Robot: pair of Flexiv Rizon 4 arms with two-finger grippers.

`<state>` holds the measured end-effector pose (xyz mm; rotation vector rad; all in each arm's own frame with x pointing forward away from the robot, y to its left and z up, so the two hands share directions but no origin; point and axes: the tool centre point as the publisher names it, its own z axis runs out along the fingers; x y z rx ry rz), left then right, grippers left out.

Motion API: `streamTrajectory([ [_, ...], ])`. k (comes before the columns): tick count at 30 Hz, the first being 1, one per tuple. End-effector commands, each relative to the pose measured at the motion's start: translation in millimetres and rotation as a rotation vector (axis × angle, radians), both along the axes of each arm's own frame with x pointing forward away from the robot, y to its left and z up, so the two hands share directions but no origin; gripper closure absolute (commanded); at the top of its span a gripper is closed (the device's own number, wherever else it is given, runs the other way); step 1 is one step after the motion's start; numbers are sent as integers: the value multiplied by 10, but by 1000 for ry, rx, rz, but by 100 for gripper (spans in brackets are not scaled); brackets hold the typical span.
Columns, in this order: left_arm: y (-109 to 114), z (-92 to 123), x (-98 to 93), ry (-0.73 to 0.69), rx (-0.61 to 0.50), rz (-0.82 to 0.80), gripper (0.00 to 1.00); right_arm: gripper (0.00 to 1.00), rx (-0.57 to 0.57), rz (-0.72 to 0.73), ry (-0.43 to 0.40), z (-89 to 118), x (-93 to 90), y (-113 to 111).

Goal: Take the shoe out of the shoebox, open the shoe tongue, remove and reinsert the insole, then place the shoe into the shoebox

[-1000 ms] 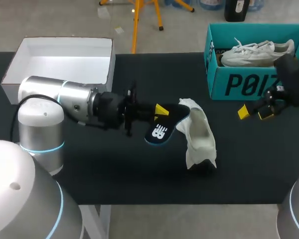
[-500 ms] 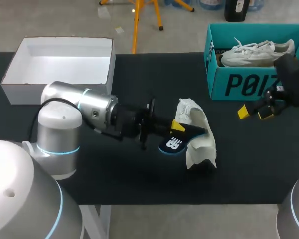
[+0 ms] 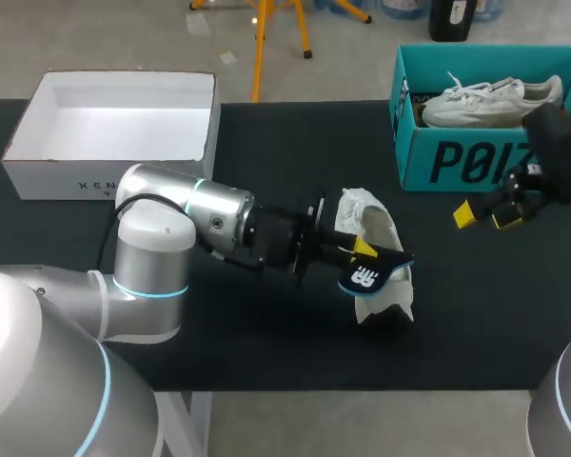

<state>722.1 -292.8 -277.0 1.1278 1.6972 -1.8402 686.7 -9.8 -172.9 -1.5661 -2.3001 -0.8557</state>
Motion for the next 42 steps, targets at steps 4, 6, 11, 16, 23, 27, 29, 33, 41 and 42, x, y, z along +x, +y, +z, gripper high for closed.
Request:
streamTrajectory([
  [4,-121,-81,96,-16,40,-9,100,0,-2,-2,0,-4,-9,3],
  [6,-131,-115,121,-25,61,-9,100,0,-2,-2,0,-4,-9,3],
  [11,-159,-237,194,-23,97,-7,100,0,-2,-2,0,-4,-9,3],
  [16,-187,-337,263,-20,123,3,100,0,-2,-2,0,-4,-9,3],
  [23,-172,-377,301,-27,170,38,100,0,-2,-2,0,-4,-9,3],
  [27,-216,-484,380,-38,192,42,100,0,-2,-2,0,-4,-9,3],
  [29,-227,-561,431,-50,222,46,100,0,-2,-2,0,-4,-9,3],
  [33,-191,-665,523,-70,275,75,100,0,-2,-2,0,-4,-9,3],
  [41,-242,-680,609,-102,304,115,73,0,-2,-2,0,-4,-9,3],
  [42,-256,-672,598,-99,300,115,48,0,-2,-2,0,-4,-9,3],
])
